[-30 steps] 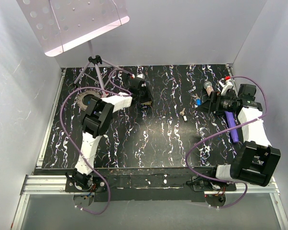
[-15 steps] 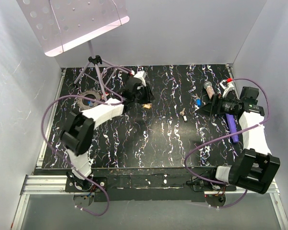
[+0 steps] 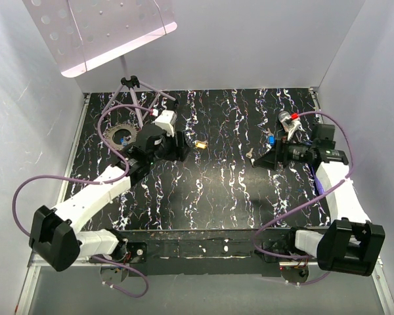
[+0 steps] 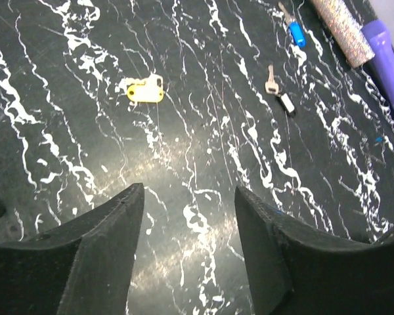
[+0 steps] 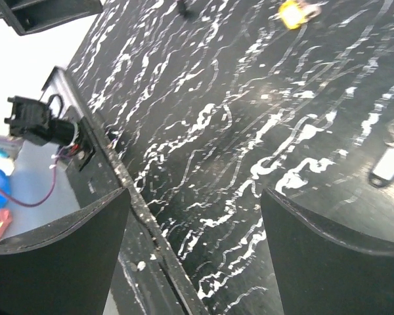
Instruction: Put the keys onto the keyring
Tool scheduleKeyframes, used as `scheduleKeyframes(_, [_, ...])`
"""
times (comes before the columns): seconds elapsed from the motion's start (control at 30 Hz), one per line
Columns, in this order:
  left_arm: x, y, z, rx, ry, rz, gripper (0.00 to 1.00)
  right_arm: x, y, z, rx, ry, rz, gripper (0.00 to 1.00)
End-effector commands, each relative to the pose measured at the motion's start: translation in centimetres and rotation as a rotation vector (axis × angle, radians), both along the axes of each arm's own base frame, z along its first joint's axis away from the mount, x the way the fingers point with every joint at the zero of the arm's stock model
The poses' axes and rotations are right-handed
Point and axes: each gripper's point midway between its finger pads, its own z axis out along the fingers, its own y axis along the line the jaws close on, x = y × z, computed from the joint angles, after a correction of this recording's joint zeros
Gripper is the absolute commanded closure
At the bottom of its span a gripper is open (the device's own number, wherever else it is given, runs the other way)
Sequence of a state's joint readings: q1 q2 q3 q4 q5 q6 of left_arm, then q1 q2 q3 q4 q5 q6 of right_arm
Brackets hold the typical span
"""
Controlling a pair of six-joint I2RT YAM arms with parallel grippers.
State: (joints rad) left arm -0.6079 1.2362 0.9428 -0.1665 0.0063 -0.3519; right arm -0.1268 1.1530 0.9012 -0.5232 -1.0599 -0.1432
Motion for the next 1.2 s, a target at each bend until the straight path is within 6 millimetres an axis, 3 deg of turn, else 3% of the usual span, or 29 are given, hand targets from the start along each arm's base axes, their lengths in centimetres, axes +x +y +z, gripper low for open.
scheduleKeyframes(0.0, [-2.6, 1.6, 1.0, 0.079, -0.022, -0.065, 0.4, 0.0, 2.9, 0.6, -0.011, 0.028, 0.085, 0.12])
scheduleKeyframes(0.13, [-3.9, 2.2, 1.7, 0.058, -0.057, -0.087, 0.26, 1.7, 5.3, -0.5, -0.054, 0.092, 0.065, 0.13])
scheduleKeyframes(0.3, [-5.8, 3.0, 1.4, 0.055, -0.057, -0.115, 0.21, 5.5, 8.4, -1.5, -0.095, 0.126, -0.086, 0.12])
scheduleKeyframes(0.43, [-6.9, 4.4, 1.3, 0.121, -0.106, -0.139, 0.12, 7.4, 11.1, -1.8, -0.014, 0.192, -0.104, 0.11])
scheduleKeyframes(0.53, [-7.0, 5.0, 0.8, 0.164, -0.143, -0.154, 0.1, 6.8, 12.8, -1.9, 0.009, 0.226, 0.027, 0.12])
scheduleKeyframes(0.6, [-6.8, 4.9, 1.1, 0.162, -0.167, -0.153, 0.1, 4.8, 13.3, -1.2, 0.009, 0.204, 0.228, 0.12])
scheduleKeyframes(0.73, [-6.7, 3.9, 1.6, 0.121, -0.189, -0.187, 0.09, 3.2, 11.6, 0.1, -0.083, 0.023, 0.314, 0.1])
scheduleKeyframes(0.9, [-7.4, 3.3, 1.6, 0.075, -0.161, -0.208, 0.09, 2.1, 8.3, 0.0, -0.164, -0.116, 0.233, 0.06])
scheduleKeyframes(1.07, [-7.9, 2.0, 1.9, -0.044, -0.114, -0.212, 0.09, 1.6, 4.8, 1.2, -0.093, -0.148, 0.113, 0.05])
scheduleKeyframes(1.17, [-8.4, 1.0, 1.7, -0.089, -0.043, -0.239, 0.09, 1.2, 3.8, 1.3, -0.054, -0.158, 0.054, 0.04])
